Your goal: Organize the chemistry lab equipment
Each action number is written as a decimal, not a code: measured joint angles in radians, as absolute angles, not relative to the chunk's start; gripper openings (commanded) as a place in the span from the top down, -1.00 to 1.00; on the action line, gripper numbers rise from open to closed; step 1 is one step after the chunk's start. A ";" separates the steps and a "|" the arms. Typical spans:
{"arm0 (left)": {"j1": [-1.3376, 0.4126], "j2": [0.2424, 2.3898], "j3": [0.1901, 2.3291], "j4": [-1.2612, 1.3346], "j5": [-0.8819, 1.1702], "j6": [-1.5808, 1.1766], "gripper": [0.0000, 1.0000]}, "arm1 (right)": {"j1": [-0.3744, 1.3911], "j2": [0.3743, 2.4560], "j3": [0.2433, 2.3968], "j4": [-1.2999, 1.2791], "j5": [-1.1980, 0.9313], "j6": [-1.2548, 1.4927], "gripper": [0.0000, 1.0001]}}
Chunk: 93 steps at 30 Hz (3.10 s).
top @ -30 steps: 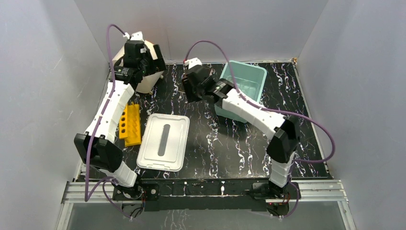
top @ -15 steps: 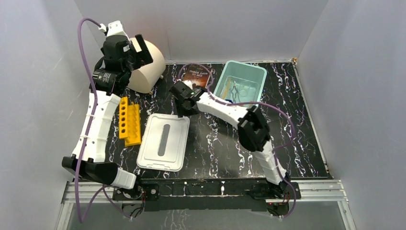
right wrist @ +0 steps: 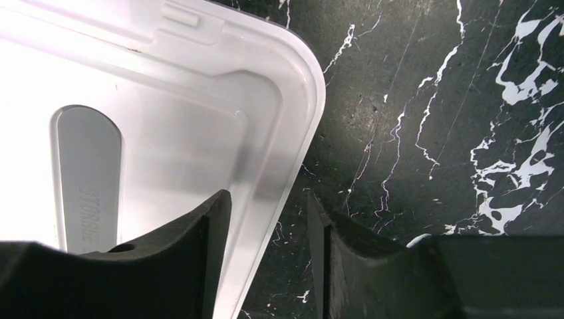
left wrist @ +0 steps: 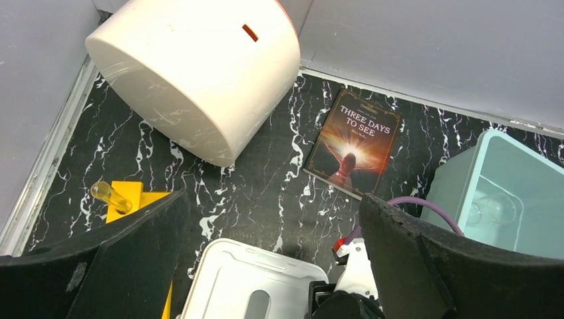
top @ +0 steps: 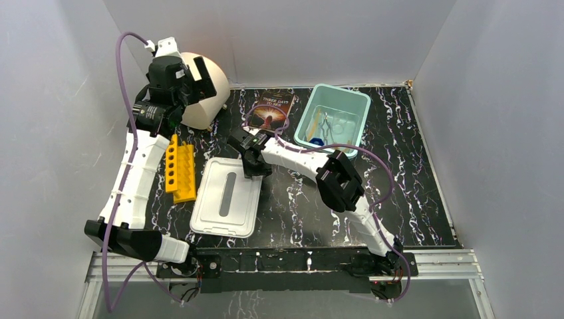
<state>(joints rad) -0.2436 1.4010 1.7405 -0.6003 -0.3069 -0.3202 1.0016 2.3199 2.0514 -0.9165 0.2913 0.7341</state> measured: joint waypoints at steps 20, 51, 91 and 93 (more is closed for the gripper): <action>-0.266 1.374 1.695 -0.600 -0.295 -0.316 -0.97 | 1.000 2.357 2.051 -0.927 0.262 0.803 0.21; -0.271 1.361 1.352 -0.576 -0.220 -0.452 -0.81 | 0.832 2.185 1.752 -0.704 0.323 0.597 0.58; -0.277 1.320 0.753 -0.392 0.084 -0.655 -0.59 | 0.797 2.185 1.777 -0.686 0.230 0.488 0.80; -0.277 1.317 0.746 -0.381 0.086 -0.667 -0.59 | 0.785 2.183 1.768 -0.656 0.198 0.473 0.80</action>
<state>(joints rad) -0.2771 1.3174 0.7464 -0.3809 0.0860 -0.6670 0.7845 2.1826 1.7679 -0.6563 0.1978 0.4728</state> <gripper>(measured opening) 0.798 0.272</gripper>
